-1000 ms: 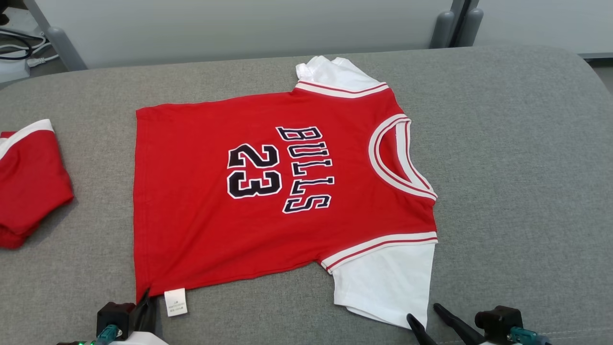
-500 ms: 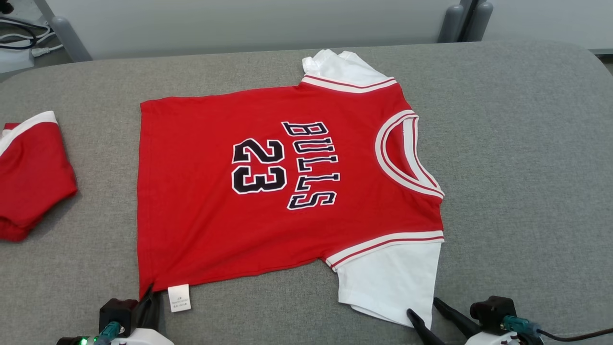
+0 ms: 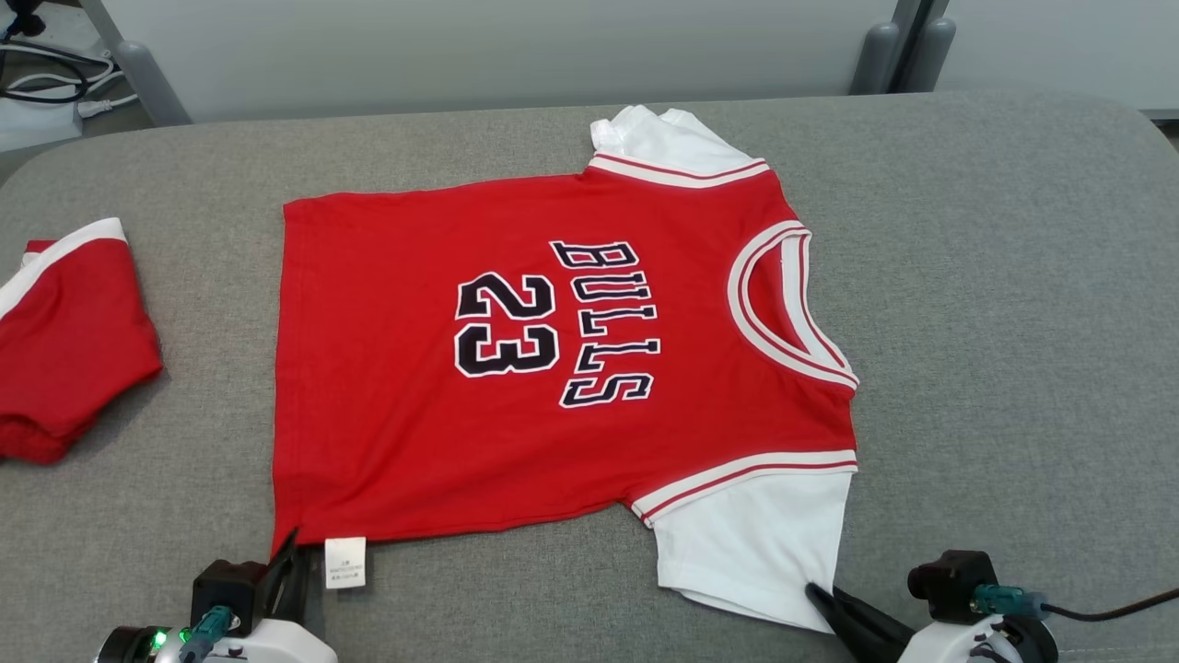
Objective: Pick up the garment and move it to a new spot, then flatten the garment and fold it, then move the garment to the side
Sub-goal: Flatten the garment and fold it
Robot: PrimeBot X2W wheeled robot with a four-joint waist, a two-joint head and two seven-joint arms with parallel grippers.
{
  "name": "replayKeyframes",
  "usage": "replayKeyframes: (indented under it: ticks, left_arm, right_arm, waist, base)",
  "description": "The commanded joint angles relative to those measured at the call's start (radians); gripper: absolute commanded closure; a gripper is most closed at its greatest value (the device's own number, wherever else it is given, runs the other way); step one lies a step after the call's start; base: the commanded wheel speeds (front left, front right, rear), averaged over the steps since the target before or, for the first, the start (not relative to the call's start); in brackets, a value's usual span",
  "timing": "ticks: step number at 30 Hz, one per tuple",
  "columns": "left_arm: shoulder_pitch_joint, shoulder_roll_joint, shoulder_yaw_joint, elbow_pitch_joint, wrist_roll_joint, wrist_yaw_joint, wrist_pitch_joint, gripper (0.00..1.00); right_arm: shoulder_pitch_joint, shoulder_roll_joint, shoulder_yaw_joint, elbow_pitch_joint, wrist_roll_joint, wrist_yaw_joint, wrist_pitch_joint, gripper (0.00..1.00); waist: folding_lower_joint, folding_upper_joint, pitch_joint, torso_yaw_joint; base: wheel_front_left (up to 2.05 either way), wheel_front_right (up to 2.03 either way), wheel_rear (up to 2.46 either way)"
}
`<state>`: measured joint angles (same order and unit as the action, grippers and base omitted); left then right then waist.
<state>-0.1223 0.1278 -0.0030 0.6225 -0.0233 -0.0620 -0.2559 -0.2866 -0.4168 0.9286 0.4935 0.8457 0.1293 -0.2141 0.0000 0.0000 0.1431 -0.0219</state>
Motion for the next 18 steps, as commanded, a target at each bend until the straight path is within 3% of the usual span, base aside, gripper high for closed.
replayKeyframes:
  ticks: [1,18]
  left_arm:
    - [-0.032,0.031,0.021,-0.014,0.012,-0.008,-0.006,1.00]
    - [-0.045,0.086,-0.022,0.129,0.020,-0.021,-0.004,1.00]
  right_arm:
    - [-0.015,-0.038,0.021,-0.032,0.019,0.001,0.010,1.00]
    - [-0.030,-0.212,0.214,-0.235,0.213,0.001,0.180,1.00]
  waist:
    - [0.0000,0.0000,-0.006,0.000]
    - [0.0000,0.0000,-0.029,0.008]
  base:
    - [0.00,0.00,0.00]
    - [0.00,0.00,0.00]
